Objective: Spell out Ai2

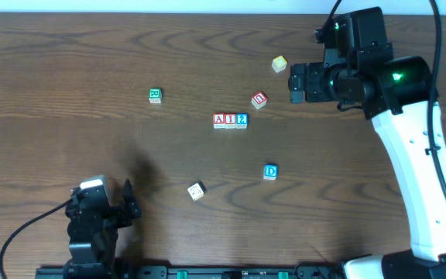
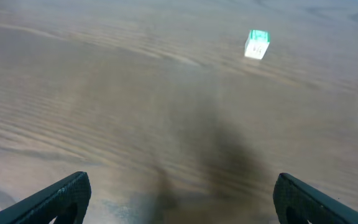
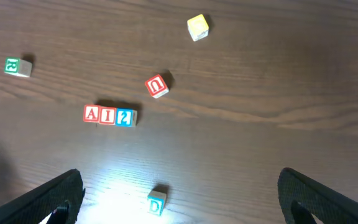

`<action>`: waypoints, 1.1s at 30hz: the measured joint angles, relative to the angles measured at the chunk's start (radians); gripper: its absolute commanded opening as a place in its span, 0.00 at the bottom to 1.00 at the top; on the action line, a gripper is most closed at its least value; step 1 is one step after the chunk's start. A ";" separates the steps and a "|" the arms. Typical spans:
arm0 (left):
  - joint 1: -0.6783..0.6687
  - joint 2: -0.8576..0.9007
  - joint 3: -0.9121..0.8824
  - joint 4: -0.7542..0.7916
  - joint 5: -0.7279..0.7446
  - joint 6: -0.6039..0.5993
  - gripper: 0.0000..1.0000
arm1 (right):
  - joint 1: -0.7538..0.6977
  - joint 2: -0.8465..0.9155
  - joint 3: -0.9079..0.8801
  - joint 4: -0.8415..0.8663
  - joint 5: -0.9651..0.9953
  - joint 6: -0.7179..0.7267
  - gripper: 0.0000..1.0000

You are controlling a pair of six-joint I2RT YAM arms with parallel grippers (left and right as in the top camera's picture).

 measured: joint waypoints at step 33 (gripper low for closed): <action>0.000 0.000 -0.041 -0.029 0.019 0.049 0.95 | 0.000 0.000 0.000 0.008 0.005 -0.001 0.99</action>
